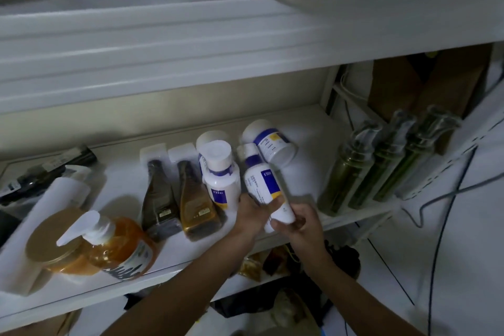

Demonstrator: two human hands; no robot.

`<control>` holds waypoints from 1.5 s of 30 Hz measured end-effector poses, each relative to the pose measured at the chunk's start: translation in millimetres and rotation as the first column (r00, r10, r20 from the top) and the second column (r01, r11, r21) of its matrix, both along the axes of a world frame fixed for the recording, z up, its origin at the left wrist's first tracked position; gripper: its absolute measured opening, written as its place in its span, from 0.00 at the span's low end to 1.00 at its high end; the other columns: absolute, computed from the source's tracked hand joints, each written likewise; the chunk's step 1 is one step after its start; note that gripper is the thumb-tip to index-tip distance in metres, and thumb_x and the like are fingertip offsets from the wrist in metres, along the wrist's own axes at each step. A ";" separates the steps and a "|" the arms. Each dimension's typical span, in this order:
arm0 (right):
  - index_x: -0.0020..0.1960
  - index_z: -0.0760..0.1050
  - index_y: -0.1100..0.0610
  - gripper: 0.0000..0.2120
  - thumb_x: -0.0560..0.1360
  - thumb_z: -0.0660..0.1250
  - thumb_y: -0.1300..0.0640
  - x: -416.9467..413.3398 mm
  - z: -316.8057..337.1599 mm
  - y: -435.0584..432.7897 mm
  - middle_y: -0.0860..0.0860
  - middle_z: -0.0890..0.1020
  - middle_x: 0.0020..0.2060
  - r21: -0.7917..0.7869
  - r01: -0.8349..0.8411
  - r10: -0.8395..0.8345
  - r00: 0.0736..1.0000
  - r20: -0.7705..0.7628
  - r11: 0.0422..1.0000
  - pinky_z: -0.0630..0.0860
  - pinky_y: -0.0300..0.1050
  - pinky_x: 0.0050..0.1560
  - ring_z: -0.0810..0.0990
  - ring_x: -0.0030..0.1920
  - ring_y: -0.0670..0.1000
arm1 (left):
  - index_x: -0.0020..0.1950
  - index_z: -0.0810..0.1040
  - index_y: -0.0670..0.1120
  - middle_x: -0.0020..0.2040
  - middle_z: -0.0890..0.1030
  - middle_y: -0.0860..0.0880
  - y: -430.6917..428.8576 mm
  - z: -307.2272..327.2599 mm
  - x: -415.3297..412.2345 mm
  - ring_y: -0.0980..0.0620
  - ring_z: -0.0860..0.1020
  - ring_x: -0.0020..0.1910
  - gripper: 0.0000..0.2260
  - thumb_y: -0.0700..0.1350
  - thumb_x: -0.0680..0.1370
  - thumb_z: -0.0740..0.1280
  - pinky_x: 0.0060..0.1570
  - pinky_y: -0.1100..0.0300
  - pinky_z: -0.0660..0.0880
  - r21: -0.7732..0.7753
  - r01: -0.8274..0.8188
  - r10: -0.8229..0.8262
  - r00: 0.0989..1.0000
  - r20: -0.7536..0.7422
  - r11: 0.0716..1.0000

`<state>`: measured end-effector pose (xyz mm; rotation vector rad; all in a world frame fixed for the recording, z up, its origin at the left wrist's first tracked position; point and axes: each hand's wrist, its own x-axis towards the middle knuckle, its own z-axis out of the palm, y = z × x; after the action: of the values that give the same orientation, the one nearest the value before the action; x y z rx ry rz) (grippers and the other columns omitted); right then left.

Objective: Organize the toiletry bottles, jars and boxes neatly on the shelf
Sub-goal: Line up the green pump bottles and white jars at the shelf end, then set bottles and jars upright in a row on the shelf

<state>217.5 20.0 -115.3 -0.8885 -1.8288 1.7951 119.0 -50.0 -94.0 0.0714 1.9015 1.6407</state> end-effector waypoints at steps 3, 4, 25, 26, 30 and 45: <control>0.51 0.72 0.54 0.23 0.60 0.78 0.58 6.3 -6.4 0.4 0.57 0.77 0.52 0.011 -0.009 0.009 0.999 -0.031 1.000 0.80 0.42 0.44 0.80 0.49 0.51 | 0.57 0.69 0.41 0.50 0.79 0.47 -3.3 0.3 8.4 0.57 0.78 0.45 0.22 0.41 0.69 0.76 0.38 0.68 0.76 0.035 0.025 -0.021 0.994 -0.108 0.999; 0.50 0.72 0.51 0.23 0.59 0.79 0.57 6.9 -8.8 1.1 0.57 0.77 0.52 0.013 0.002 -0.001 0.999 -0.035 1.000 0.80 0.44 0.44 0.81 0.50 0.51 | 0.56 0.68 0.43 0.49 0.78 0.50 -3.2 1.0 11.3 0.59 0.77 0.45 0.22 0.40 0.69 0.76 0.39 0.69 0.76 0.046 0.036 -0.029 0.988 -0.151 0.998; 0.72 0.64 0.56 0.28 0.74 0.63 0.68 26.1 -26.9 51.8 0.52 0.76 0.60 0.292 -0.202 0.162 0.974 0.157 0.935 0.76 0.44 0.56 0.77 0.53 0.47 | 0.65 0.63 0.51 0.61 0.74 0.53 29.1 -22.0 26.3 0.56 0.74 0.60 0.31 0.43 0.68 0.76 0.58 0.66 0.72 -0.029 0.159 -0.153 0.862 -0.484 0.987; 0.73 0.62 0.56 0.29 0.73 0.63 0.68 27.3 -27.8 53.1 0.53 0.75 0.61 0.302 -0.220 0.175 0.970 0.168 0.928 0.75 0.43 0.55 0.77 0.52 0.48 | 0.65 0.63 0.52 0.61 0.74 0.53 30.1 -23.5 27.9 0.56 0.74 0.61 0.31 0.43 0.68 0.76 0.59 0.64 0.72 -0.032 0.154 -0.150 0.857 -0.493 0.987; 0.74 0.60 0.58 0.31 0.73 0.65 0.68 31.0 -29.2 58.3 0.52 0.73 0.63 0.335 -0.288 0.230 0.952 0.201 0.897 0.69 0.25 0.49 0.74 0.52 0.44 | 0.66 0.63 0.52 0.61 0.75 0.53 31.2 -25.8 32.7 0.55 0.75 0.60 0.31 0.43 0.69 0.76 0.59 0.63 0.72 -0.043 0.135 -0.138 0.850 -0.508 0.990; 0.67 0.71 0.56 0.22 0.75 0.63 0.68 35.5 -25.4 56.8 0.56 0.79 0.58 0.228 -0.140 0.101 0.979 0.175 0.963 0.75 0.51 0.59 0.77 0.54 0.52 | 0.67 0.65 0.46 0.64 0.74 0.47 28.7 -31.5 31.0 0.50 0.73 0.63 0.32 0.42 0.67 0.77 0.63 0.52 0.72 -0.196 0.124 -0.212 0.817 -0.537 0.973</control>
<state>253.1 76.9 -140.7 -0.8665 -2.1918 1.5637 150.0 -21.3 -125.5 0.7082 2.3609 1.4420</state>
